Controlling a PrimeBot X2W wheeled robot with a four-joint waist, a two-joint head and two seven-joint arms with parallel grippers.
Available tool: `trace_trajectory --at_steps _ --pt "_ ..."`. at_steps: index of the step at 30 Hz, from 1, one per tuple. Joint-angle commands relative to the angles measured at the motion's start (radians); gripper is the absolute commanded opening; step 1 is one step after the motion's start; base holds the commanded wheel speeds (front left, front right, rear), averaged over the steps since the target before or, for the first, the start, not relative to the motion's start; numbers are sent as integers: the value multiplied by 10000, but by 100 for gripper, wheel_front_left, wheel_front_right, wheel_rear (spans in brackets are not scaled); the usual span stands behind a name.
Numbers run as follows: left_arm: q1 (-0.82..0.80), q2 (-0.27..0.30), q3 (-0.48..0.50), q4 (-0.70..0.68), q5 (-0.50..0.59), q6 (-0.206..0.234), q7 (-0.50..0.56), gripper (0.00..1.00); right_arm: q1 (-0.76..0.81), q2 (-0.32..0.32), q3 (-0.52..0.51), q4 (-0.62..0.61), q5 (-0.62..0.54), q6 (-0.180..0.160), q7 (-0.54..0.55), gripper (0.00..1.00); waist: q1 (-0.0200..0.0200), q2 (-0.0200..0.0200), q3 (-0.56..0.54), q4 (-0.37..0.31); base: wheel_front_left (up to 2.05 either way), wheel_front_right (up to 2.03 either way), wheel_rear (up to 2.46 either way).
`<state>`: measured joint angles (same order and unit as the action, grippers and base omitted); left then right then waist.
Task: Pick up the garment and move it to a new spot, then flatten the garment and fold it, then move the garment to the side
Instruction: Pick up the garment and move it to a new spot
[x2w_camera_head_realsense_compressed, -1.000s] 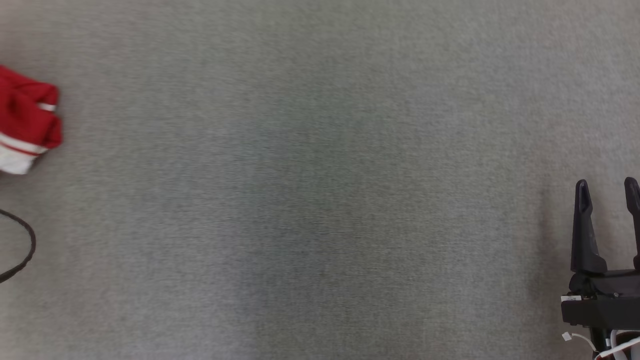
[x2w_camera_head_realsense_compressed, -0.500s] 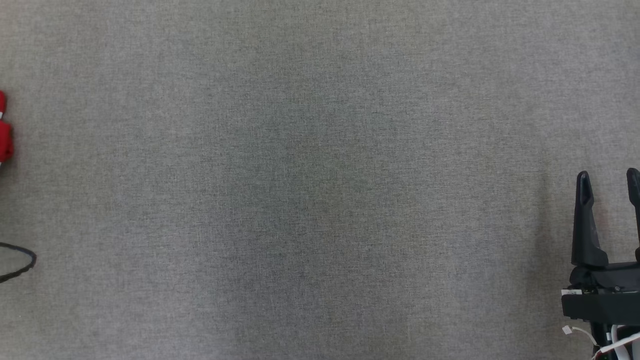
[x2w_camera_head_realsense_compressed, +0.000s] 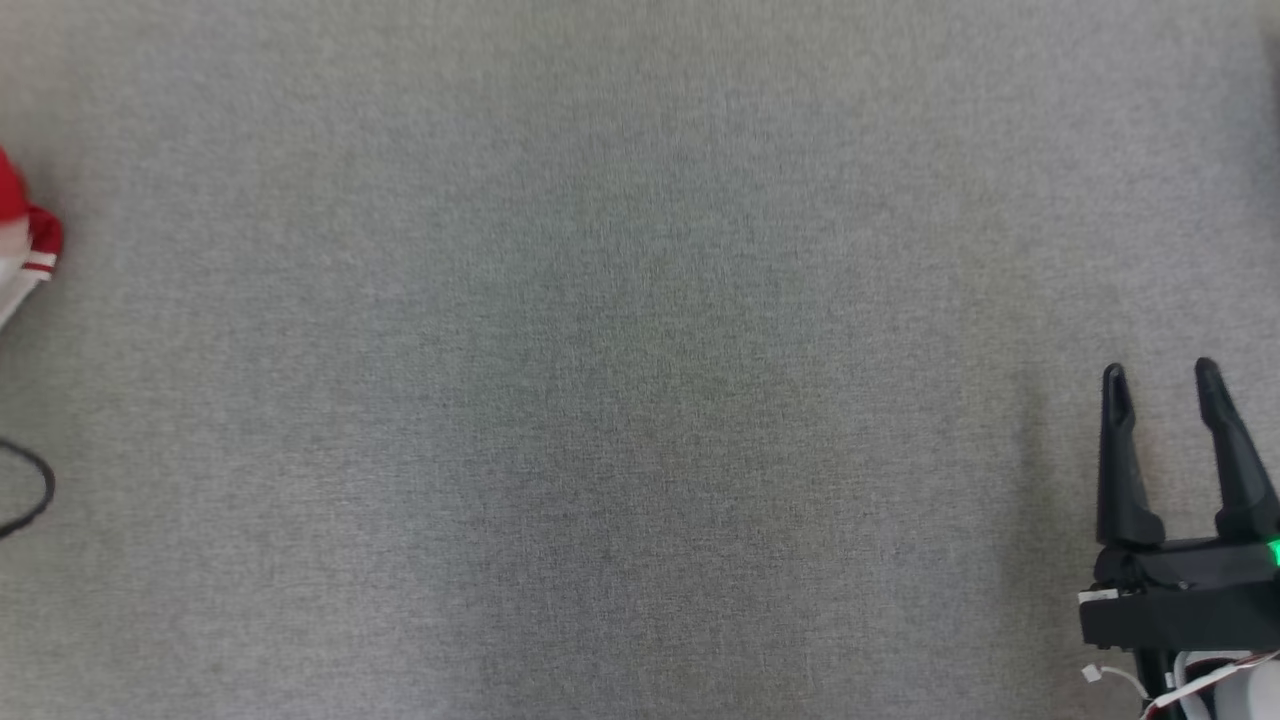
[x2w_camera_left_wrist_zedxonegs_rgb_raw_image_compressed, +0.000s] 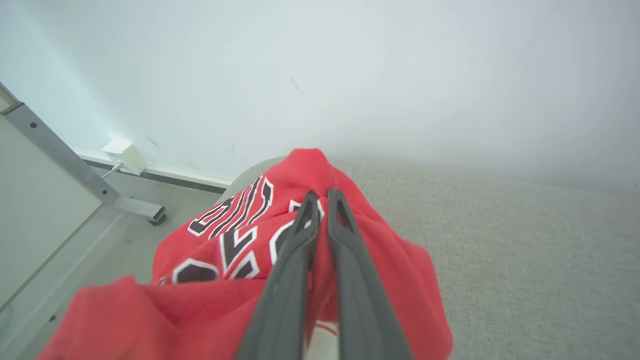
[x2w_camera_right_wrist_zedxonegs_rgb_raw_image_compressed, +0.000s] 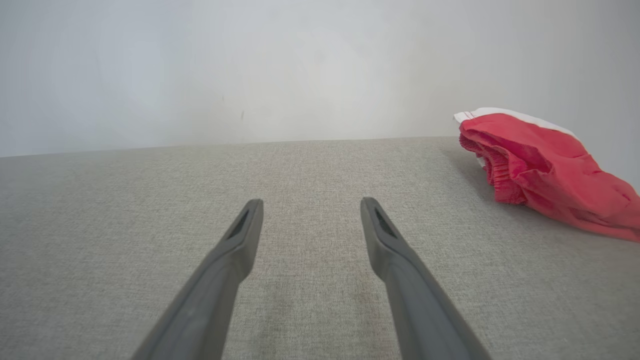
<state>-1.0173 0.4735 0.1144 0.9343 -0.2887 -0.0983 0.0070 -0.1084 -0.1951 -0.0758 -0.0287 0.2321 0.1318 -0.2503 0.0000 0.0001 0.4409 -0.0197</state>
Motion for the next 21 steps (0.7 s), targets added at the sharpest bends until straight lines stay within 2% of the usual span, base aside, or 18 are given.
trace_trajectory --at_steps 1,5,10,17,18,21 --pt "-233 -13 -80 -225 86 -67 -275 0 -57 67 50 126 34 -26 -68 100 0 -1 -512 108 0 0 0" --pt "-705 -21 -541 -1003 352 -149 -702 0 -77 222 181 428 113 -26 -108 100 0 -1 -969 84 0 0 0" --pt "-1237 -305 -1274 -2384 528 -232 -593 0 3 492 196 752 155 -26 -144 100 0 -1 -1453 -170 0 0 0" --pt "-1666 -1223 -2498 -4745 388 -310 315 0 41 870 184 890 228 -26 -153 100 0 -1 -1855 -945 0 0 0" --pt "-1666 -1223 -2498 -4745 388 -310 315 0 41 870 184 890 228 -26 -153 100 0 -1 -1855 -945 0 0 0" --pt "-1729 -1774 -2990 -5414 204 -323 670 0 56 994 214 931 221 -26 -153 100 0 -1 -1914 -1344 0 0 0"
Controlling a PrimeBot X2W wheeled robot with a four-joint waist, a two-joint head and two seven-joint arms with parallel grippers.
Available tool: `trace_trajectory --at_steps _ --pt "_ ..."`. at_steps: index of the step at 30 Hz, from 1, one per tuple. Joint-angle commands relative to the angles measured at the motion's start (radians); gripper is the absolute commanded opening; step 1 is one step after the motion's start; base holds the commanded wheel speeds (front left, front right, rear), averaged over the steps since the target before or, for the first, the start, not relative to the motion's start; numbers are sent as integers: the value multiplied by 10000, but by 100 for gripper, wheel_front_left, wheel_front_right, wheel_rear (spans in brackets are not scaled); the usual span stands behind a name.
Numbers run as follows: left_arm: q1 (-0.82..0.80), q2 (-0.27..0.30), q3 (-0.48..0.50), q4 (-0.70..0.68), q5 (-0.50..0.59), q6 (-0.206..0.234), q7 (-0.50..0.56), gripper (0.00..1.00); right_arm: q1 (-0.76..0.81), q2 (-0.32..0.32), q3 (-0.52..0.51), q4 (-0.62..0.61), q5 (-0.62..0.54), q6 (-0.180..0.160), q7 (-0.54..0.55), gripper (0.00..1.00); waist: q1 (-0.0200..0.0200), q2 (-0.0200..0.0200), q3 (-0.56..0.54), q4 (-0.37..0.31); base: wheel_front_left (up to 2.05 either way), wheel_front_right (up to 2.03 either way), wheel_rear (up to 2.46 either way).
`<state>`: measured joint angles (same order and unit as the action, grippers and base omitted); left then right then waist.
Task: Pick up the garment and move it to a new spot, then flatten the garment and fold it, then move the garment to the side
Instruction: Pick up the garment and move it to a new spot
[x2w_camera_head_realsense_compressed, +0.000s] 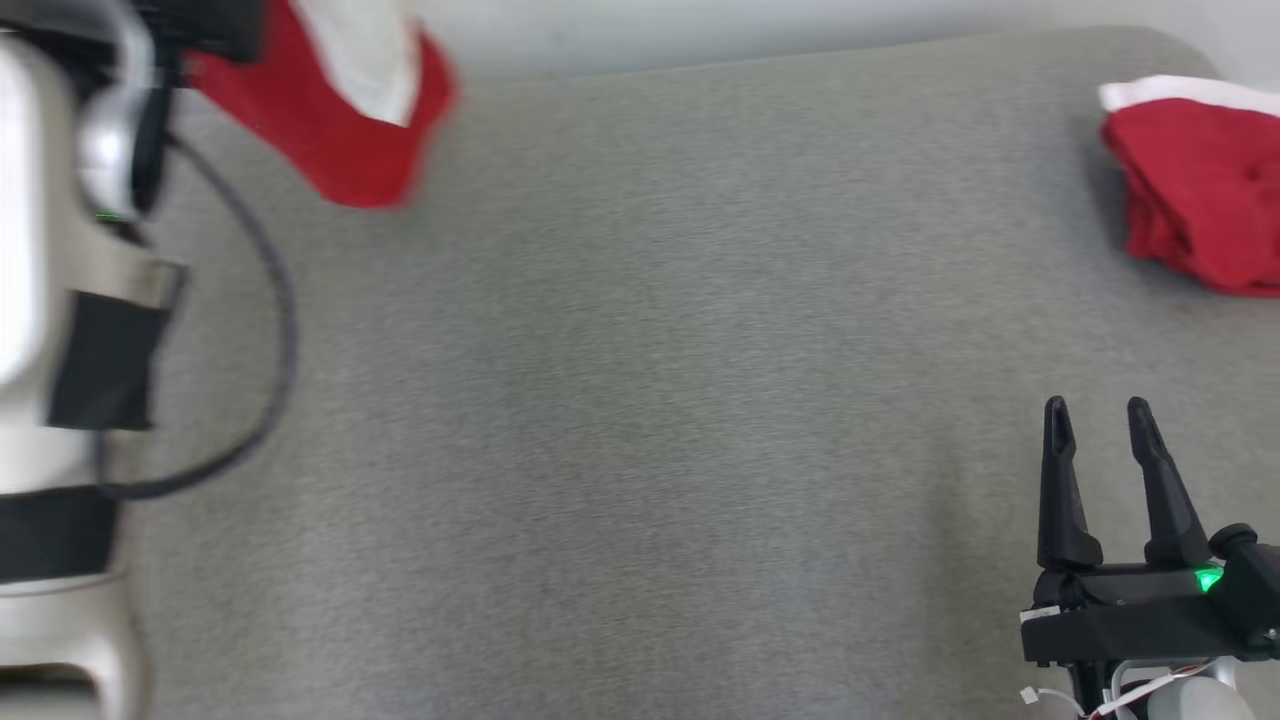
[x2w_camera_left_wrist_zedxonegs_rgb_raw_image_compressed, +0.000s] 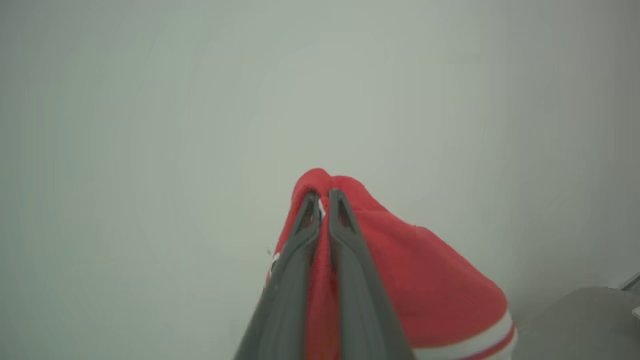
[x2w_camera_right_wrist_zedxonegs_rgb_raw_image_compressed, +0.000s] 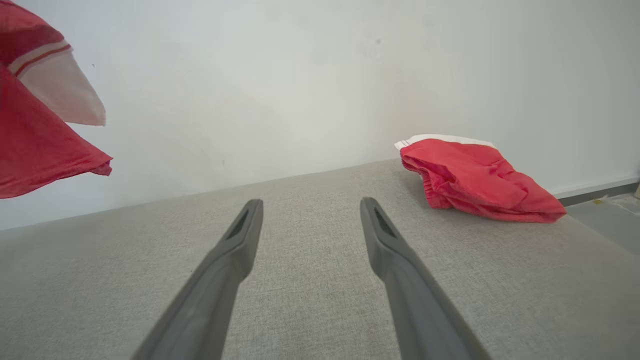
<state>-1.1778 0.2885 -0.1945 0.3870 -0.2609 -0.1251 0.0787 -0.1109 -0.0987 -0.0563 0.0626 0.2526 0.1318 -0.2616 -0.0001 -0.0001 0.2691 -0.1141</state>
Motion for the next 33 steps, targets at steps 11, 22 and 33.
trace_trajectory --at_steps 11,22,33 --pt "1273 -2031 -1327 -415 -818 141 -332 0 176 208 -169 97 -22 -26 -42 100 1 1 -297 -1232 0 0 0" --pt "5194 -2110 -1401 44 -1934 1059 -1645 0 407 -7 -320 255 -163 -26 -43 100 1 1 -435 -295 0 0 0" --pt "8455 -1404 -604 -2 -2604 1451 -2545 0 531 -209 -294 385 -207 -26 -43 100 1 1 -568 437 0 0 0"
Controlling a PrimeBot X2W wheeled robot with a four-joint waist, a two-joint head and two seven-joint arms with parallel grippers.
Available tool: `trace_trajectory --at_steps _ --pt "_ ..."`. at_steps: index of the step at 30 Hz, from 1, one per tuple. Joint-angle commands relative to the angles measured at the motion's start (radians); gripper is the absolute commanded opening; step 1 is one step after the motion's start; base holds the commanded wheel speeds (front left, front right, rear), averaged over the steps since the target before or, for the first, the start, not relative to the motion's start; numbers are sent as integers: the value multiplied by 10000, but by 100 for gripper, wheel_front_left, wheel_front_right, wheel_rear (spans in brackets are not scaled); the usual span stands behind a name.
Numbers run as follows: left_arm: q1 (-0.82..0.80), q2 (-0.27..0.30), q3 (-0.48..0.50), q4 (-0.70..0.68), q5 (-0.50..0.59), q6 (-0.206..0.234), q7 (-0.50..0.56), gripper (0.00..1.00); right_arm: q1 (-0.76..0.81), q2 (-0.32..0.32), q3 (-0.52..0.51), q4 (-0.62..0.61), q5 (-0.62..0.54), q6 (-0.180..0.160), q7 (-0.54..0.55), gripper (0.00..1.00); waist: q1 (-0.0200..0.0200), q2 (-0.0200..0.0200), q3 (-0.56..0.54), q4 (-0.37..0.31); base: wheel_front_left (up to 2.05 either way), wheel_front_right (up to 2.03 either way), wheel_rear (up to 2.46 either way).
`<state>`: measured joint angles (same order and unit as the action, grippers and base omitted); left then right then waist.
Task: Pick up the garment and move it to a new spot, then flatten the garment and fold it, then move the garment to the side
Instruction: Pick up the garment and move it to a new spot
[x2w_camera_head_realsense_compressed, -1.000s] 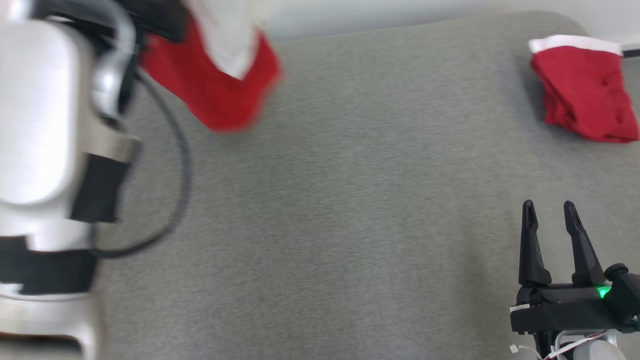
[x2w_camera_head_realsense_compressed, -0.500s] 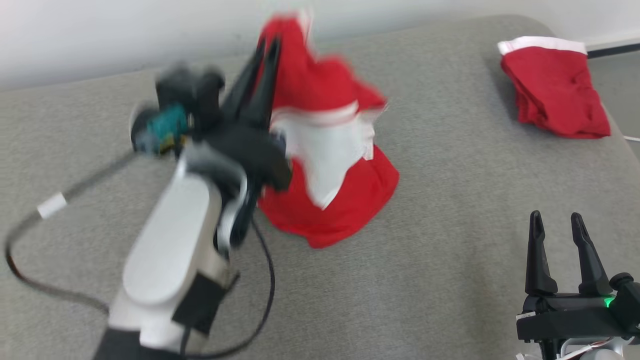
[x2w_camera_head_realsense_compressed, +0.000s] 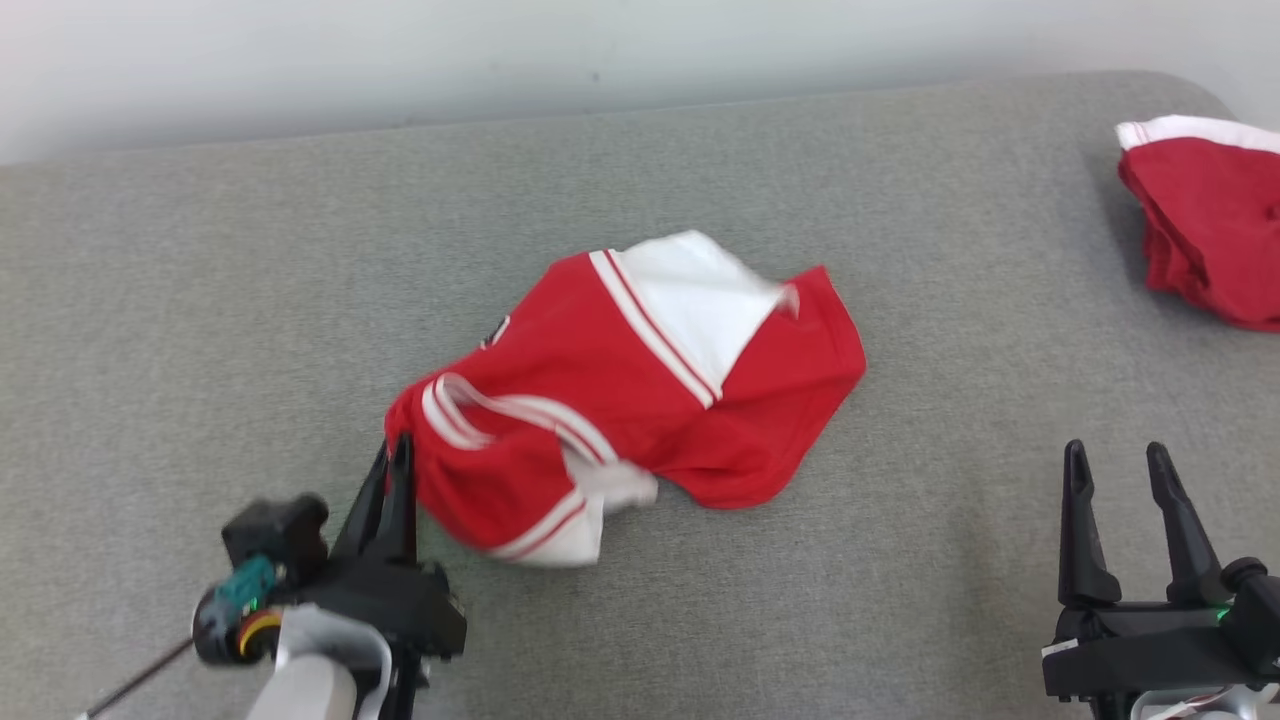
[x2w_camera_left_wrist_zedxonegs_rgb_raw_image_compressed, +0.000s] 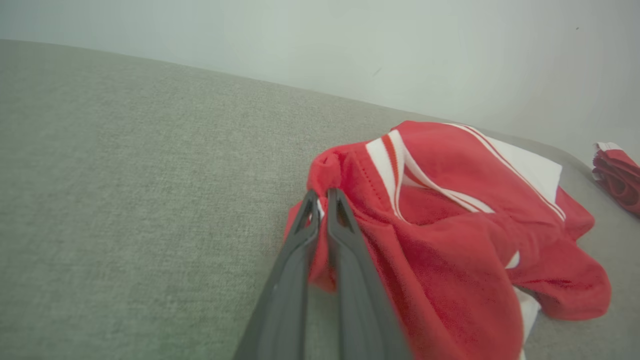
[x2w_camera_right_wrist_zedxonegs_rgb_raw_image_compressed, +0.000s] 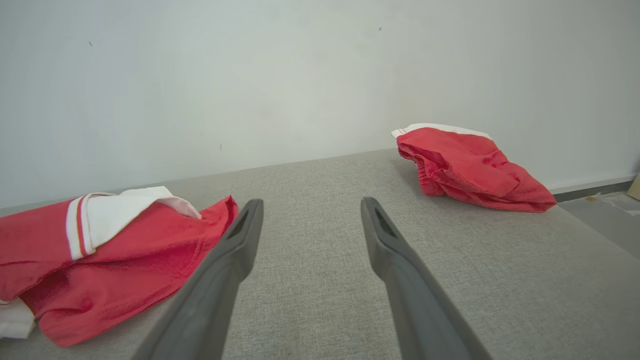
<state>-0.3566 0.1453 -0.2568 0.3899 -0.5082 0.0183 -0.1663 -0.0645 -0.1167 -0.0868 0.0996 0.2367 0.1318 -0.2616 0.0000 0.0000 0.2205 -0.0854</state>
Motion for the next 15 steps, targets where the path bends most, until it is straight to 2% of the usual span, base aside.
trace_trajectory --at_steps 1,2,3,4,5,15 --pt "378 18 42 -50 -185 -9 -134 0 85 -25 50 20 -65 -26 -43 100 0 0 -107 184 0 0 0" --pt "488 27 41 -60 -153 -36 -196 0 105 -44 65 43 -57 -26 -43 100 0 0 -148 227 0 0 0" --pt "565 44 38 -77 -112 -26 -272 34 121 -57 90 63 -48 -26 -43 100 0 0 -187 255 0 0 0" --pt "640 46 37 -114 -73 -20 -364 95 128 -68 130 79 -37 -26 -43 100 0 0 -237 281 0 0 0" --pt "709 45 32 -136 -47 -21 -447 100 130 -75 161 90 -27 -26 -43 100 0 0 -293 305 0 0 0" --pt "985 261 205 -752 578 171 -942 100 240 -127 439 14 -79 -26 -43 100 0 0 -861 490 0 0 0"
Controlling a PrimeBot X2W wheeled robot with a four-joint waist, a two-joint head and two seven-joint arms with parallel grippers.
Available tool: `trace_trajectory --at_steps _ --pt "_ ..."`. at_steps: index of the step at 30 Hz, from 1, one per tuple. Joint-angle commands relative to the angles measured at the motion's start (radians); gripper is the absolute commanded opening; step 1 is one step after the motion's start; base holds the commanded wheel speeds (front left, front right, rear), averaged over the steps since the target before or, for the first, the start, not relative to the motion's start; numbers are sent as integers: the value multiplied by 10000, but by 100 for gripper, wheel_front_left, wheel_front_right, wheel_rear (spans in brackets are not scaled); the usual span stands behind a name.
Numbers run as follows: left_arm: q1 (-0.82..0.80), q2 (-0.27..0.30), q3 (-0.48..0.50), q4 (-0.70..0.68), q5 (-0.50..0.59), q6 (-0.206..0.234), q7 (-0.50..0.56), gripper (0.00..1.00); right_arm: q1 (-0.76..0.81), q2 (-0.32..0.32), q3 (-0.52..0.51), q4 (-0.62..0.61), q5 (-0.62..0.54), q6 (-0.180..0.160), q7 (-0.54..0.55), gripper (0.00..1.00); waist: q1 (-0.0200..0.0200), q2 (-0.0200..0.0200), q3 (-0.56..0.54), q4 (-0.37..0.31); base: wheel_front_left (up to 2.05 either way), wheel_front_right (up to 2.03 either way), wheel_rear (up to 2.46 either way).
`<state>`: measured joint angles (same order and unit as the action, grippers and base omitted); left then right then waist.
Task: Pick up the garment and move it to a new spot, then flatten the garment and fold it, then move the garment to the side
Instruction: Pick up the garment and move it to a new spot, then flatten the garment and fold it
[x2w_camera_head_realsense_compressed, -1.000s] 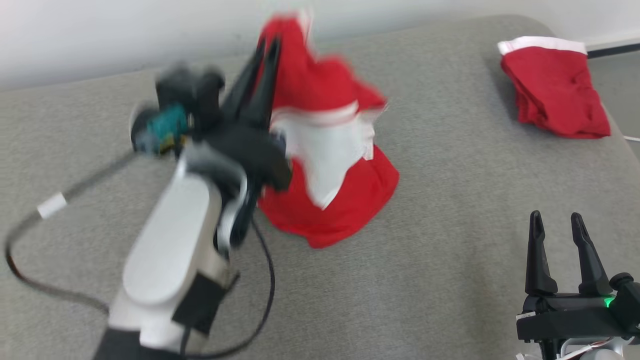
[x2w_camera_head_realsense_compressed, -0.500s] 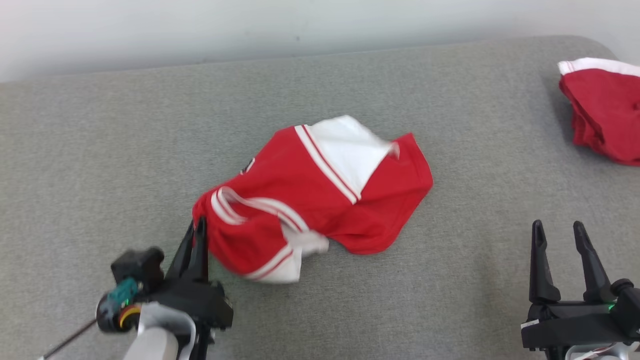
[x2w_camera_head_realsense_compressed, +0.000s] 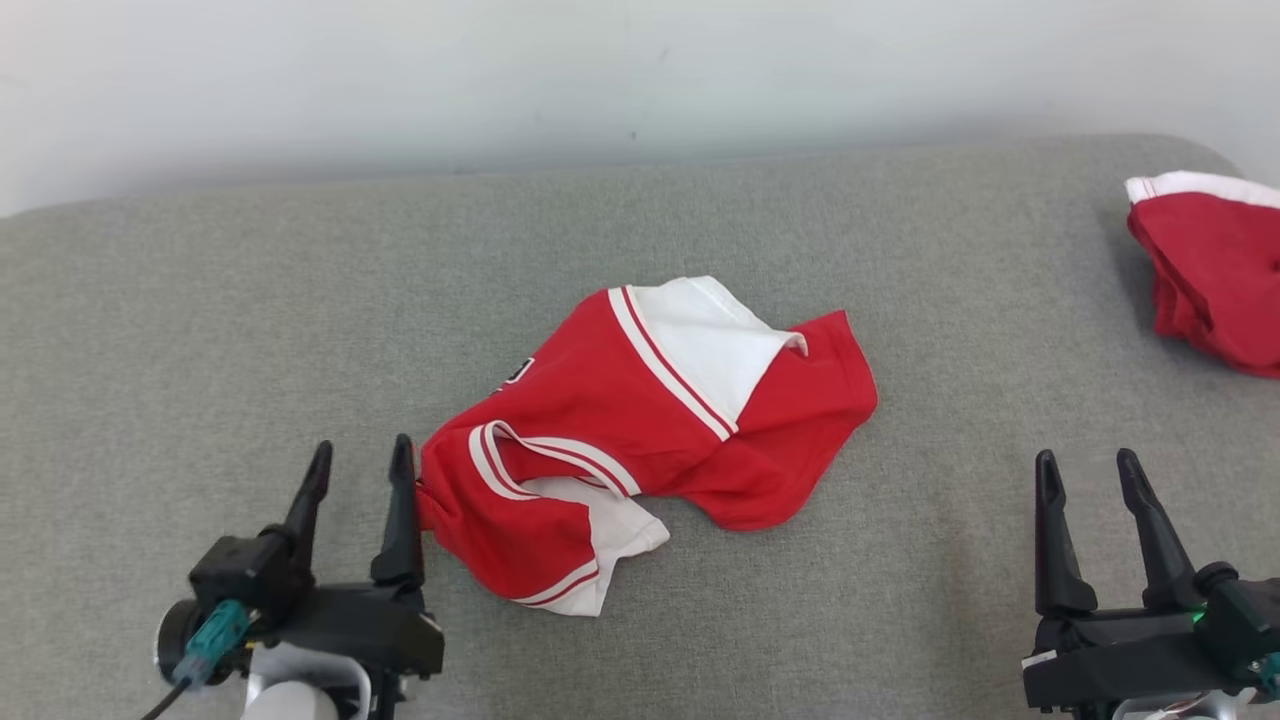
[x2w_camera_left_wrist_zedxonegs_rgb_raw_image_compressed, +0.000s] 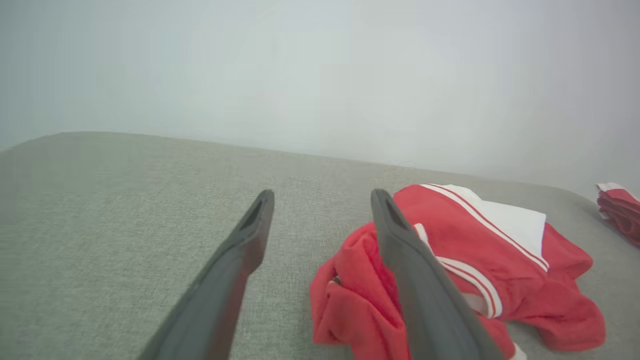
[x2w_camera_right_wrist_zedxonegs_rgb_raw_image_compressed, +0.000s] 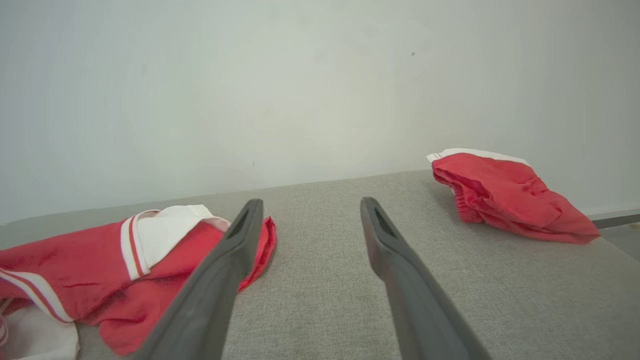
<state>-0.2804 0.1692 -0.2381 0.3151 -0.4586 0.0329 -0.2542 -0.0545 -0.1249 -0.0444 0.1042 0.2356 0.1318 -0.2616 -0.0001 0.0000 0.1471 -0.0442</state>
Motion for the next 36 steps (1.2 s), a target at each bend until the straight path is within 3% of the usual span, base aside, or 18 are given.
trace_trajectory --at_steps 1,9,15,23,36 --pt "281 50 103 -107 165 70 -89 100 157 -45 57 -46 -80 -26 -43 100 1 0 -174 100 0 0 0" --pt "1224 62 1003 -1466 944 -1 -108 100 238 -91 299 -144 -89 -26 -44 100 1 0 -551 295 0 0 0" --pt "2069 -160 1473 -2083 1427 -479 -111 100 398 -155 406 -115 -42 -26 -44 100 1 0 -819 501 0 0 0" --pt "2839 -303 2128 -2233 1987 -1046 -112 100 530 -180 578 -68 -11 -26 -44 100 1 0 -1035 689 0 0 0" --pt "3309 -809 2645 -2336 2635 -1318 -113 100 540 -163 762 23 154 -26 -44 100 1 0 -1105 813 0 0 0"
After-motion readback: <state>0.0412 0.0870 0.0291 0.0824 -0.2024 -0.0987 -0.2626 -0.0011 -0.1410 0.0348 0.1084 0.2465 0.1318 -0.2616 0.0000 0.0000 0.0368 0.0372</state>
